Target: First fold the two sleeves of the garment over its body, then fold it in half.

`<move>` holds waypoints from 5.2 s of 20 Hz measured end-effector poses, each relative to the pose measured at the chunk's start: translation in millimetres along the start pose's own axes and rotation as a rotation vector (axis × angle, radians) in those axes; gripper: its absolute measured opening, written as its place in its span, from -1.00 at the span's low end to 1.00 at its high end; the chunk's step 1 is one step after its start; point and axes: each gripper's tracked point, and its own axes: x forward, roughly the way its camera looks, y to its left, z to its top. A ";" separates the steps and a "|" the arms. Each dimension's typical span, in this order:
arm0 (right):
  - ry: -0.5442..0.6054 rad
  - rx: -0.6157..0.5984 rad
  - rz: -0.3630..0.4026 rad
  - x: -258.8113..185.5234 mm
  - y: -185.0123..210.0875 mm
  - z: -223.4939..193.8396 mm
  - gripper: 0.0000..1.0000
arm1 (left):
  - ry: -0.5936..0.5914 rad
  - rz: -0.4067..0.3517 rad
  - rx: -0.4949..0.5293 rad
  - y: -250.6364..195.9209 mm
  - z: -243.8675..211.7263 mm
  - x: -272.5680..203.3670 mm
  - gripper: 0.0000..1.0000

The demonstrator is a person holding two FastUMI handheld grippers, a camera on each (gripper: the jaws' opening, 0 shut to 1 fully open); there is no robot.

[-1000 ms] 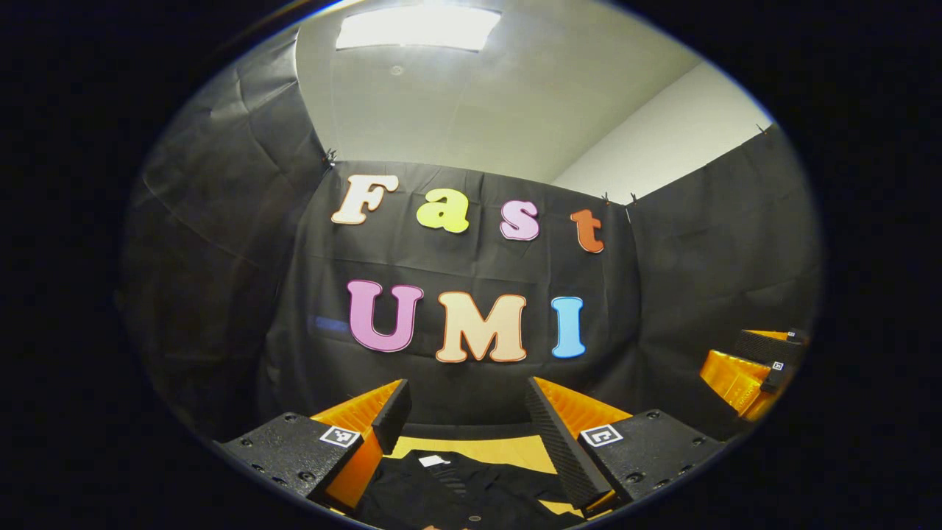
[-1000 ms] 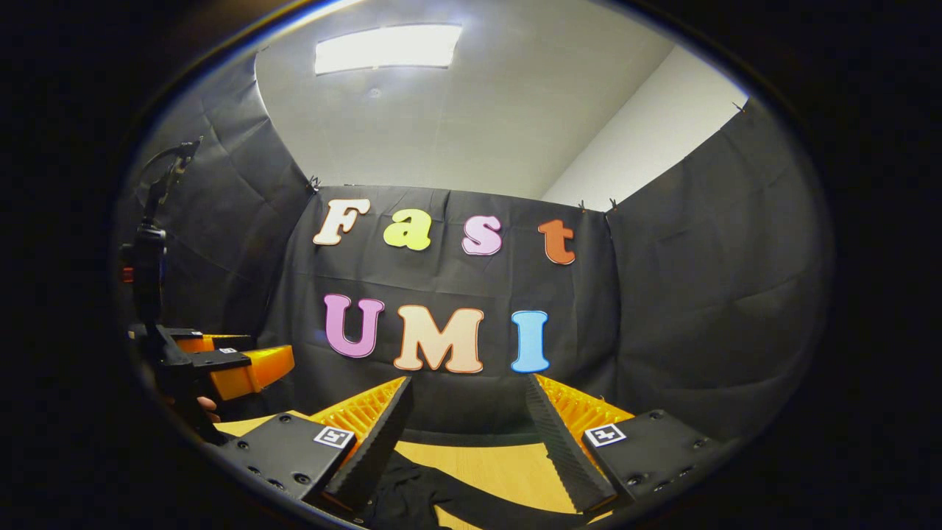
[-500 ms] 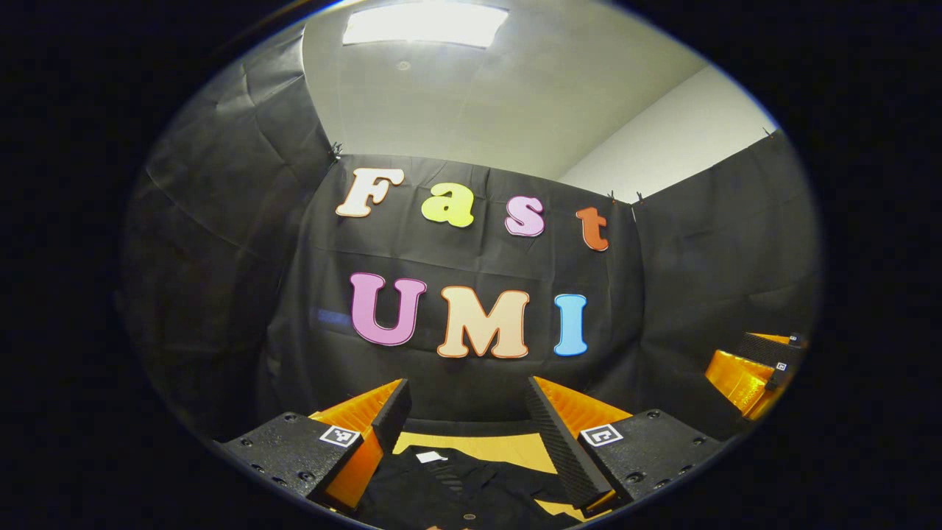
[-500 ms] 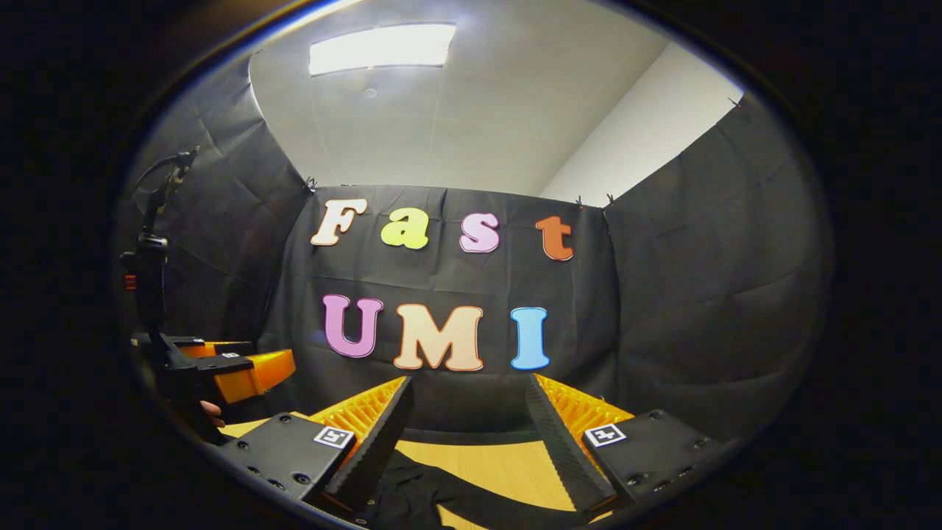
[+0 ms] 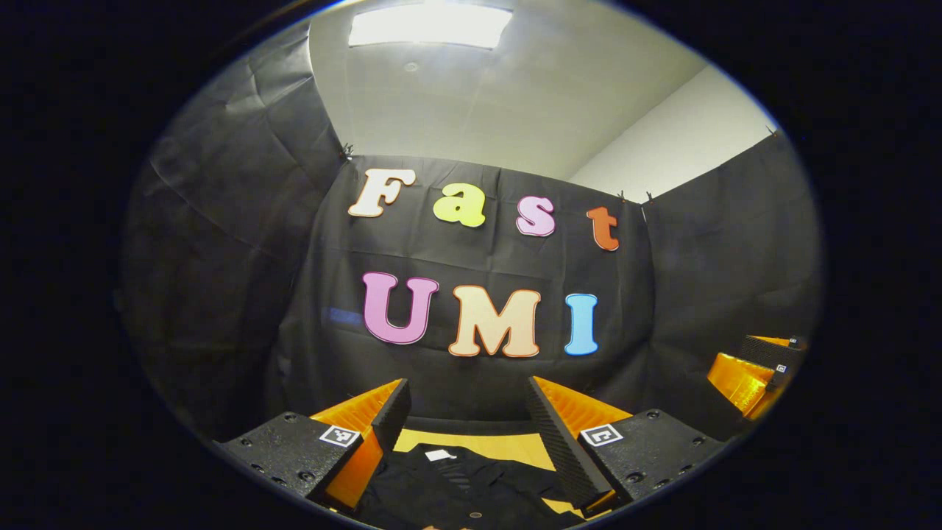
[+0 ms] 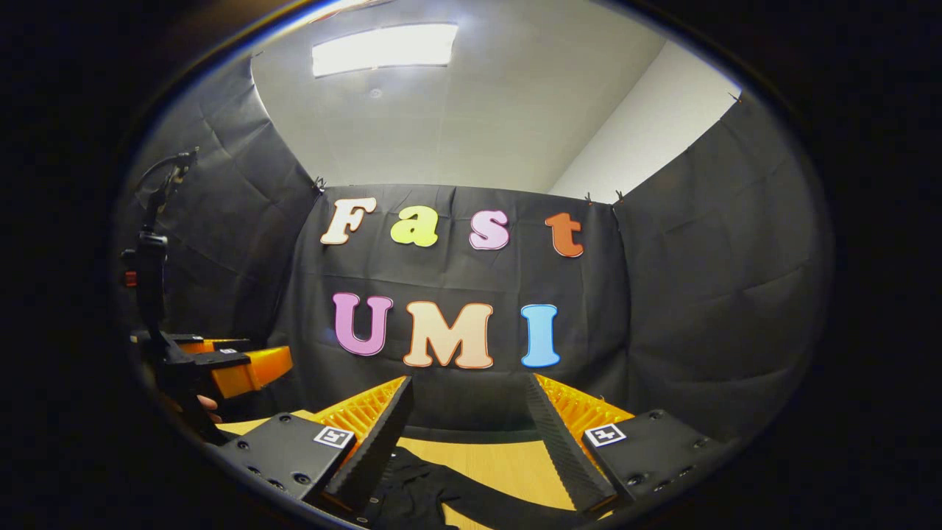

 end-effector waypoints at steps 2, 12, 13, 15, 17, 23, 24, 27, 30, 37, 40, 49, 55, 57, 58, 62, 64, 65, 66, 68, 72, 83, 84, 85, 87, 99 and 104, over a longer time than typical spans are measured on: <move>0.035 -0.006 0.012 5.4 -0.6 -16.2 0.95 | -0.012 0.017 0.011 6.5 4.6 -4.1 0.84; 0.220 -0.044 -0.051 37.1 -83.9 -111.8 0.95 | -0.027 0.072 0.061 10.9 9.2 -2.1 0.83; 0.272 -0.047 -0.063 38.1 -100.4 -135.8 0.95 | -0.025 0.078 0.063 10.1 9.5 -1.6 0.83; 0.393 -0.049 -0.101 38.5 -134.9 -185.4 0.96 | -0.028 0.092 0.068 7.9 10.3 -1.9 0.83; 0.512 -0.051 -0.130 32.8 -163.8 -242.0 0.96 | -0.032 0.108 0.074 4.4 11.8 -1.6 0.83; 0.858 -0.011 -0.107 -4.2 -196.4 -374.0 0.99 | -0.016 0.137 0.085 -19.9 4.1 1.1 0.84; 0.901 -0.009 -0.097 -6.8 -199.2 -388.7 0.96 | -0.013 0.142 0.087 -24.0 3.7 1.5 0.83; 0.985 0.026 -0.073 -3.4 -199.2 -413.6 0.99 | -0.016 0.162 0.097 -34.7 2.4 -1.4 0.83; 1.051 0.029 -0.056 -4.4 -202.5 -437.8 0.98 | -0.020 0.185 0.106 -40.9 1.5 -8.3 0.83; 1.045 0.045 0.061 -5.3 -173.3 -446.3 -0.23 | 0.000 0.240 0.132 -25.3 0.7 -20.4 0.83; 1.048 0.040 0.001 -4.0 -173.9 -440.1 -0.80 | -0.016 0.240 0.140 -13.7 3.2 -19.2 0.84; 0.839 0.068 -0.010 57.5 -81.1 -347.4 -0.94 | -0.005 0.227 0.102 76.7 -0.5 -5.9 0.83; 0.758 0.022 0.154 89.3 51.2 -301.8 -0.94 | 0.001 0.236 0.114 149.4 -4.6 -1.9 0.84; 0.744 0.017 0.222 91.0 99.8 -295.3 -0.94 | 0.014 0.236 0.119 172.5 -9.5 0.3 0.85; 0.738 0.002 0.255 90.9 123.4 -293.1 -0.94 | 0.022 0.232 0.116 183.2 -13.5 0.0 0.83; 0.736 -0.063 0.368 79.1 203.6 -298.0 -0.94 | 0.073 0.219 0.110 222.8 -31.0 -1.9 0.84; 0.736 -0.055 0.401 75.4 234.6 -301.6 -0.94 | 0.085 0.217 0.122 242.6 -33.9 -7.6 0.84; 0.733 -0.050 0.414 81.7 250.2 -302.8 -0.94 | 0.081 0.223 0.127 251.9 -34.0 -9.2 0.84; 0.730 -0.048 0.425 90.4 262.6 -304.2 -0.94 | 0.081 0.235 0.128 261.5 -34.6 -12.2 0.83; 0.736 -0.053 0.442 113.4 289.5 -312.2 -0.94 | 0.099 0.268 0.124 281.1 -40.6 -21.5 0.83; 0.751 -0.083 0.461 153.0 330.8 -331.9 -0.95 | 0.155 0.333 0.112 319.1 -58.2 -38.9 0.84; 0.576 -0.059 0.361 172.5 313.8 -290.9 0.99 | 0.403 0.462 0.103 387.5 -154.0 -80.4 0.84; 0.562 -0.047 0.356 169.5 307.8 -284.8 0.98 | 0.440 0.469 0.089 390.6 -169.5 -85.1 0.86; 0.551 -0.040 0.346 165.3 298.8 -279.6 0.96 | 0.488 0.481 0.071 394.2 -188.7 -91.9 0.84; 0.521 -0.036 0.324 157.2 278.5 -270.9 0.97 | 0.583 0.515 0.031 402.6 -224.1 -104.1 0.87; 0.533 -0.085 0.180 132.6 195.7 -264.5 0.96 | 0.978 0.632 -0.053 412.1 -350.3 -187.7 0.92; 0.530 -0.109 0.173 126.0 188.7 -264.6 0.96 | 0.949 0.598 -0.035 403.8 -348.6 -186.4 0.80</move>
